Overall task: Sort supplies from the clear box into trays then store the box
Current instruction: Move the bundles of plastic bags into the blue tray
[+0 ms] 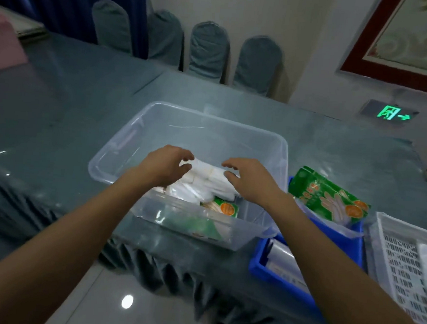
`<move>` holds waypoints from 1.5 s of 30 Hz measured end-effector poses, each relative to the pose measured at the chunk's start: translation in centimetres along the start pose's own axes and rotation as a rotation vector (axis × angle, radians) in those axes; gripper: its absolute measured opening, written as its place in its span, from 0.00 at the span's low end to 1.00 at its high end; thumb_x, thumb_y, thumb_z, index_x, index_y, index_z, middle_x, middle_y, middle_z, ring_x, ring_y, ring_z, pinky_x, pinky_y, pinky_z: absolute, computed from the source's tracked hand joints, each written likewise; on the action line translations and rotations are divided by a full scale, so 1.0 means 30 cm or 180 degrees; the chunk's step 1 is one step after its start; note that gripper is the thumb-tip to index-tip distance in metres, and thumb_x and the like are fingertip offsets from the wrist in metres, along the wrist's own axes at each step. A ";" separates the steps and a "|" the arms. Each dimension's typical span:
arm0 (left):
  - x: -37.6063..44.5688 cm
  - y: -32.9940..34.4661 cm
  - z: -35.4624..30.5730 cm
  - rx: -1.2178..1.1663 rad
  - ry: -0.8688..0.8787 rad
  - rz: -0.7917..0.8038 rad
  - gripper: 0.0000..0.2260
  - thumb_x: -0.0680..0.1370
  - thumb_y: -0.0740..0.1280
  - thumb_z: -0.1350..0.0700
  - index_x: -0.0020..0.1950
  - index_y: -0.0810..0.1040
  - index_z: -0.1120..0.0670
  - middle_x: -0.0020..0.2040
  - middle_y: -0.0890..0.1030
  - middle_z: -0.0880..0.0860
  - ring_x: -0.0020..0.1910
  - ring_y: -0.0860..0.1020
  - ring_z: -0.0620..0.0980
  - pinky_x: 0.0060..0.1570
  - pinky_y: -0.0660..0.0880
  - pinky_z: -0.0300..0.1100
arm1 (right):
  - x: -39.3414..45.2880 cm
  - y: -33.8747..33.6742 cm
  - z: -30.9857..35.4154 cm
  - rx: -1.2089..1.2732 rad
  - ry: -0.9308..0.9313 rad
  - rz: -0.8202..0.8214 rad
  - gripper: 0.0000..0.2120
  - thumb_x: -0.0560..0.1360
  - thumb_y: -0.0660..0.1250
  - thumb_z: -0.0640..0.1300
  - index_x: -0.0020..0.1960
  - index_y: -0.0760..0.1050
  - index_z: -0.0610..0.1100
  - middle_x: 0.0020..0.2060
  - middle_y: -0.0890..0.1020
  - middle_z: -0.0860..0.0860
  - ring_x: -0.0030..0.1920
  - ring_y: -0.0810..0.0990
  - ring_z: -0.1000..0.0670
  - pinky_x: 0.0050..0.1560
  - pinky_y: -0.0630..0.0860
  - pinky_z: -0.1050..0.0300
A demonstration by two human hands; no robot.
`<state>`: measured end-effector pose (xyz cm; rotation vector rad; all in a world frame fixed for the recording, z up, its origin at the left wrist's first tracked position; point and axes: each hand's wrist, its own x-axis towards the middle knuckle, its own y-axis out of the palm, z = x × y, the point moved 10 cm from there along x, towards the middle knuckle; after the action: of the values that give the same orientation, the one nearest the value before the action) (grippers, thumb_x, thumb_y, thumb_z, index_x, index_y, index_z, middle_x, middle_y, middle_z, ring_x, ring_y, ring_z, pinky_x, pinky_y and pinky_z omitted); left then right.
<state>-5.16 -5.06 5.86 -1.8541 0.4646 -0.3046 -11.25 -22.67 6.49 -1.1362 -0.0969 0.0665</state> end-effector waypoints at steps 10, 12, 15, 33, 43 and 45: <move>0.129 0.081 0.218 0.0017 -0.0143 0.0374 0.15 0.81 0.64 0.45 0.66 0.78 0.46 0.63 0.81 0.47 0.57 0.79 0.50 0.57 0.75 0.48 | 0.240 0.273 0.018 -0.0451 -0.0161 0.0905 0.17 0.80 0.63 0.50 0.68 0.74 0.53 0.64 0.79 0.50 0.62 0.76 0.46 0.61 0.74 0.48; 0.183 0.098 0.234 0.0016 -0.0122 0.0477 0.15 0.81 0.64 0.46 0.66 0.78 0.47 0.63 0.81 0.48 0.57 0.79 0.51 0.58 0.76 0.50 | 0.281 0.335 0.000 -0.0491 -0.0147 0.1120 0.18 0.79 0.64 0.51 0.68 0.74 0.53 0.63 0.79 0.48 0.61 0.76 0.45 0.60 0.74 0.49; 0.268 0.131 0.252 0.0069 -0.0070 0.0659 0.15 0.81 0.64 0.46 0.67 0.78 0.46 0.63 0.81 0.48 0.58 0.79 0.51 0.58 0.75 0.49 | 0.317 0.427 -0.041 -0.0533 -0.0086 0.1443 0.19 0.78 0.65 0.51 0.68 0.74 0.53 0.63 0.79 0.49 0.60 0.77 0.46 0.58 0.75 0.51; 0.393 0.309 0.322 -0.0503 0.0162 0.1131 0.12 0.81 0.66 0.50 0.63 0.81 0.49 0.58 0.84 0.49 0.53 0.81 0.48 0.58 0.77 0.48 | 0.260 0.672 -0.107 -0.0852 -0.0172 0.1911 0.24 0.75 0.65 0.55 0.68 0.68 0.47 0.58 0.73 0.46 0.57 0.74 0.44 0.50 0.77 0.47; 0.397 0.324 0.290 -0.0732 0.0294 0.1163 0.12 0.80 0.66 0.52 0.63 0.81 0.50 0.57 0.84 0.49 0.52 0.82 0.48 0.57 0.77 0.45 | 0.318 0.519 -0.121 -0.0687 0.0126 0.1287 0.20 0.74 0.61 0.38 0.63 0.77 0.51 0.54 0.83 0.44 0.53 0.80 0.39 0.51 0.77 0.47; 0.394 0.322 0.278 -0.0729 0.0328 0.1164 0.12 0.80 0.66 0.52 0.63 0.81 0.50 0.57 0.84 0.50 0.53 0.82 0.48 0.57 0.77 0.47 | 0.324 0.485 -0.105 -0.0664 0.0109 0.1173 0.19 0.77 0.61 0.40 0.64 0.77 0.53 0.54 0.83 0.43 0.54 0.80 0.40 0.50 0.77 0.49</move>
<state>7.32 -6.15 -6.20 -1.9338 0.9275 -0.1013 -1.30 -18.40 -7.61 -1.3525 0.1404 0.3715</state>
